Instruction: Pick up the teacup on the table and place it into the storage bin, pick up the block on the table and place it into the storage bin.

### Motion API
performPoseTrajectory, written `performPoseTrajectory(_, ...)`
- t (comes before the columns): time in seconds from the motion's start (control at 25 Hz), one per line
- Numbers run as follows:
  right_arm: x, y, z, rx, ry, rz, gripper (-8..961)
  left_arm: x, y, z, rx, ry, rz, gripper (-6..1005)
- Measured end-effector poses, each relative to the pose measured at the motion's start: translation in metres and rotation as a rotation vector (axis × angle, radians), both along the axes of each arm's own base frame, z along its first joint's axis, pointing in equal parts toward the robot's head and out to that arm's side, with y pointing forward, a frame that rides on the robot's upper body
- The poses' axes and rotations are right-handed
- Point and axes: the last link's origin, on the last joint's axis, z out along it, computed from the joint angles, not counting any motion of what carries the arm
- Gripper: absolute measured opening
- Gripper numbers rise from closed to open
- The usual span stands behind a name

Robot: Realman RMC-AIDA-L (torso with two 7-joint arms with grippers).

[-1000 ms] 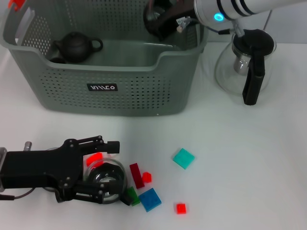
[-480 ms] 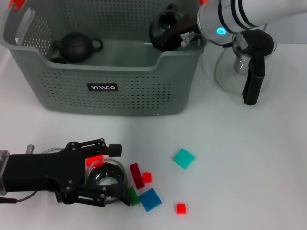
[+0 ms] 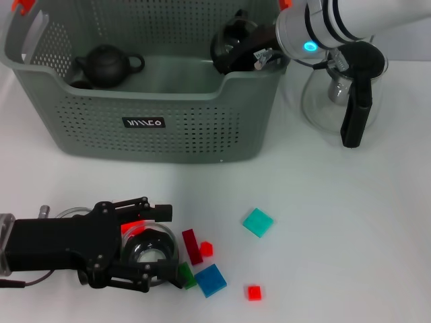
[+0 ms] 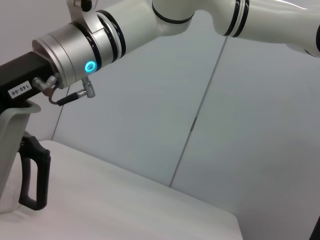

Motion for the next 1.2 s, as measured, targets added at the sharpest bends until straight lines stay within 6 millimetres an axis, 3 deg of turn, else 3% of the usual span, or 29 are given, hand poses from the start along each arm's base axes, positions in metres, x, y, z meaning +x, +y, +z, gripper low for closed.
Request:
performPoseTrajectory(0.56,0.0057,0.0009,0.0023,0.01,-0.001,-0.01,148,-0.0001,-0.0001,0.0001,0.001,0.0,-0.001,950)
performPoseTrajectory(1.12,-0.0011,0.001,0.0039,0.016,0.007,0.015,166,-0.0004,0.0002,-0.0001,0.003,0.002,0.0,949)
performPoseTrajectory(1.2,-0.0023,0.0002,0.004,0.019,0.01,0.025,204,-0.0004,0.0002,-0.0001,0.003,0.002,0.0,949)
